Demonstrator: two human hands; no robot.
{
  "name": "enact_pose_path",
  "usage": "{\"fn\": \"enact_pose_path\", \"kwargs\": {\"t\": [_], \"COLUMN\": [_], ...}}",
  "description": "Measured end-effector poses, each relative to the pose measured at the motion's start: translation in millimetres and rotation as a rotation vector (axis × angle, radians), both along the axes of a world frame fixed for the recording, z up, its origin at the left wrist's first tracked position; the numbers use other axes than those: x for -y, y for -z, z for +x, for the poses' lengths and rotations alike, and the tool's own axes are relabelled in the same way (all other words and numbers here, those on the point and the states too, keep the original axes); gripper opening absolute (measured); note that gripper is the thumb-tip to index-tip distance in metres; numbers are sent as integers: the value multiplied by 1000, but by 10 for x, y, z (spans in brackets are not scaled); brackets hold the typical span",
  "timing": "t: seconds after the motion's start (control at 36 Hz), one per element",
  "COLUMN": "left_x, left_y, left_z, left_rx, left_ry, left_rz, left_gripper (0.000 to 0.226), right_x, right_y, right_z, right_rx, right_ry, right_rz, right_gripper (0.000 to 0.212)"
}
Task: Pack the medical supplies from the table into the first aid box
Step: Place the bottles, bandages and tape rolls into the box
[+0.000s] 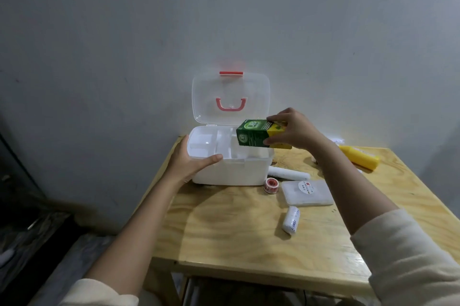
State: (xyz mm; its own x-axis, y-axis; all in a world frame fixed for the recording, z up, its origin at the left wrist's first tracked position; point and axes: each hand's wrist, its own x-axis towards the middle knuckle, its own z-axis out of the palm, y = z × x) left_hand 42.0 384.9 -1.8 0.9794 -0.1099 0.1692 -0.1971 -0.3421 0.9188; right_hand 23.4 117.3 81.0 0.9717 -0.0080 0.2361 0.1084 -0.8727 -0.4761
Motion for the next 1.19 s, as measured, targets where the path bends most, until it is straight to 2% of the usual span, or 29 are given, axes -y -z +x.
{"fn": "enact_pose_path", "kwargs": {"t": [0.08,0.22,0.39,0.56,0.72,0.81,0.89,1.0,1.14,1.19], "left_x": [3,-20,-11,-8,19,29,41,38,100,132], "left_y": [-65,-50,8,49,57,37,17,16,-6,-8], "left_z": [57,154,176,202,185,157,132,88,-27,-74], "left_rx": [29,36,25,32,45,31,14,0,15,16], "left_ry": [17,41,30,12,-8,-13,-28,-87,-151,-168], "left_rz": [52,115,106,105,91,75,79,105,150,151], "left_gripper": [84,102,116,113,110,109,105,117,117,111], "right_x": [-79,-223,-402,-445,-443,-466,-465,-345,-18,154], "right_y": [-19,51,283,373,371,401,387,327,319,367], "right_z": [112,253,362,362,364,384,352,151,-256,-426], "right_rx": [-29,-56,-115,-181,-164,-128,-63,74,150,120], "right_ry": [-44,-134,-203,-208,-217,-227,-207,-139,-14,35], "right_rz": [-157,-323,-272,-277,-422,-330,-153,95,242,281], "right_gripper": [68,68,70,73,50,39,35,33,31,31]}}
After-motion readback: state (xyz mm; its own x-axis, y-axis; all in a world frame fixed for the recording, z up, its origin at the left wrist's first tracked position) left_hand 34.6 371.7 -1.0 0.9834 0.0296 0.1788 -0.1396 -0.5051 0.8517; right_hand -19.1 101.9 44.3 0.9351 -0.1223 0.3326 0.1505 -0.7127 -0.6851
